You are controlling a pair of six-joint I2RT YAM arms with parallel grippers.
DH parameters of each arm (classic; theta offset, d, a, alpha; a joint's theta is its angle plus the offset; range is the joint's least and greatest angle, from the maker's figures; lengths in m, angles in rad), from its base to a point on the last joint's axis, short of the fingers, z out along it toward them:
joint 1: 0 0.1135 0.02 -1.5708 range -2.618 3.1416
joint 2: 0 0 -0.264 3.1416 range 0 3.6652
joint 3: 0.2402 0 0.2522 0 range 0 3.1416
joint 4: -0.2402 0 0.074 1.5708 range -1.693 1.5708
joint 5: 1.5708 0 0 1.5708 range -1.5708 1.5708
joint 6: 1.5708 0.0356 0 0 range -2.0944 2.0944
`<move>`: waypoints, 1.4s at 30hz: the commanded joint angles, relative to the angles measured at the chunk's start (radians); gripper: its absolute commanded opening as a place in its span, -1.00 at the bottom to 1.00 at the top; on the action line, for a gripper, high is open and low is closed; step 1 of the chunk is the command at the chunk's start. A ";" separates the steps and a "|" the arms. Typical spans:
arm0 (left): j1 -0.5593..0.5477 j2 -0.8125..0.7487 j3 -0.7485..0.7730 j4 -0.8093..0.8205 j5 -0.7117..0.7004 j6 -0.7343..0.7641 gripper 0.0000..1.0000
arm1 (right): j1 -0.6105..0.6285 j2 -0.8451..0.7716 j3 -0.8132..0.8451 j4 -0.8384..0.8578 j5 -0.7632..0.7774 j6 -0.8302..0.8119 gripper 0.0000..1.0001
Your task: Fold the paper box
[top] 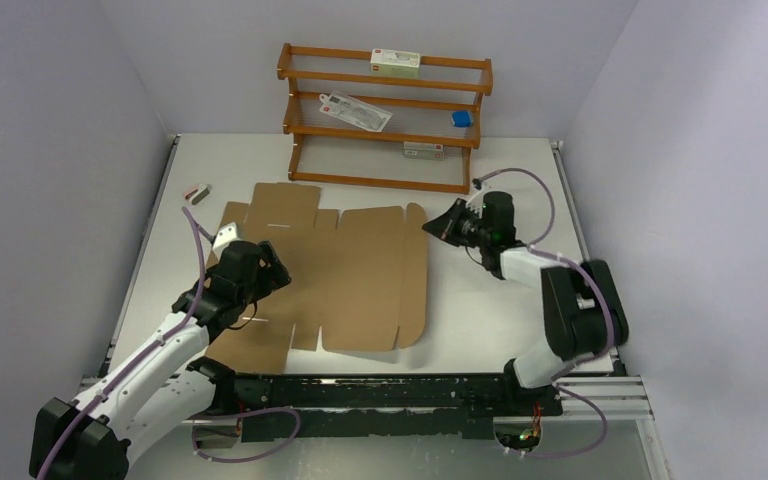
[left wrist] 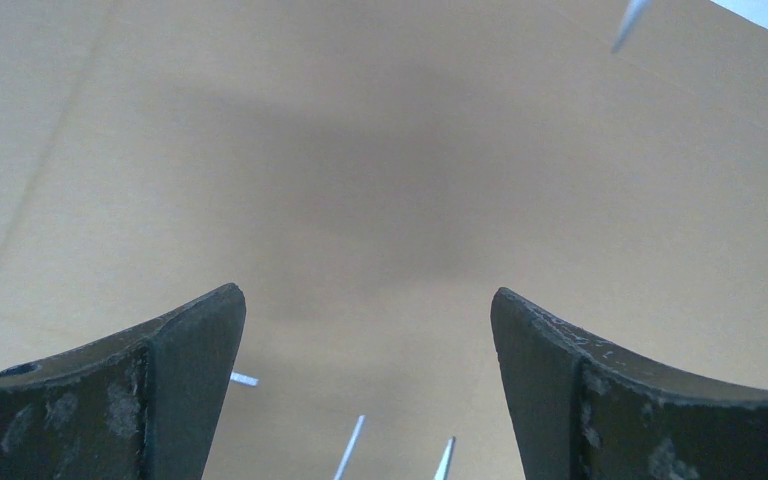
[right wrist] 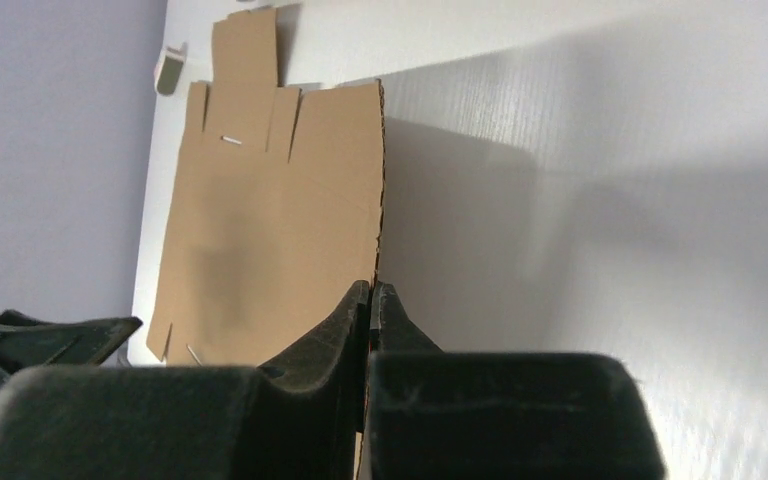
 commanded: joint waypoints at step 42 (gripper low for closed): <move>0.421 0.185 0.097 -0.255 -0.113 -0.089 0.97 | 0.176 -0.044 0.195 -0.402 0.170 -0.332 0.94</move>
